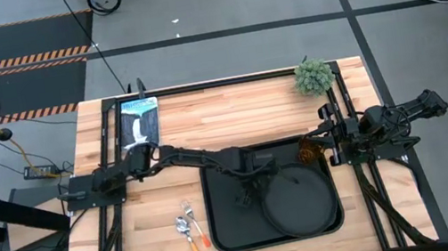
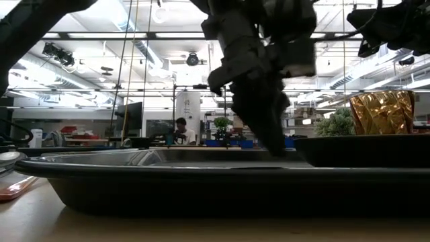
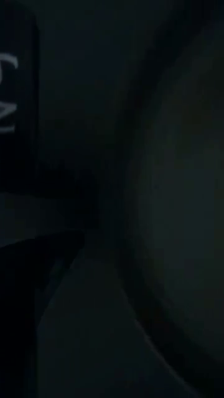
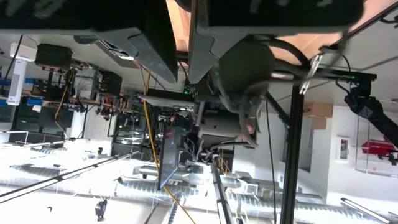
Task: Pick and place plate/cup/fork/spoon on tray
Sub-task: Put the black plate on the black tray to the bottom of the orange cup, then move the black tray slightly to the top
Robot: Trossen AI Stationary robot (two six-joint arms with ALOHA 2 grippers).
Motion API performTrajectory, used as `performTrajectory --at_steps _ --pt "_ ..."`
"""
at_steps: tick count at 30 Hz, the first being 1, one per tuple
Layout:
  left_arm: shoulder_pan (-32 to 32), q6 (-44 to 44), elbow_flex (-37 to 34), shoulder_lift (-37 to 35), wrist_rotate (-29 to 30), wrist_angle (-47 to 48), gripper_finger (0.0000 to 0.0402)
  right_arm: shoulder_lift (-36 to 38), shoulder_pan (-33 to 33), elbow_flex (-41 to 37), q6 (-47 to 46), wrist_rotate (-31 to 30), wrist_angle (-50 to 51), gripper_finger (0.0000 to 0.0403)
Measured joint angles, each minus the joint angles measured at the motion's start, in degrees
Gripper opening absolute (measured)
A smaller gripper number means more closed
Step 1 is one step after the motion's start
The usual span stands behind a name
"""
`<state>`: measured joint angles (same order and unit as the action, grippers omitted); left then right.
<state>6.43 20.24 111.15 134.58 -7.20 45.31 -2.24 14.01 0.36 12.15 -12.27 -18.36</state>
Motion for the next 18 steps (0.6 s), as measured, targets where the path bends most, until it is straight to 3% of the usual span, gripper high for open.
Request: performTrajectory --at_steps 7,18 --pt "-4.6 0.71 0.0 -0.08 14.57 11.83 0.0103 0.0 0.01 0.0 0.01 0.0 0.01 0.0045" --pt "-12.93 -1.61 0.02 0.28 15.08 9.88 0.0102 0.0 0.0 0.0 0.0 -0.01 0.01 0.0045"
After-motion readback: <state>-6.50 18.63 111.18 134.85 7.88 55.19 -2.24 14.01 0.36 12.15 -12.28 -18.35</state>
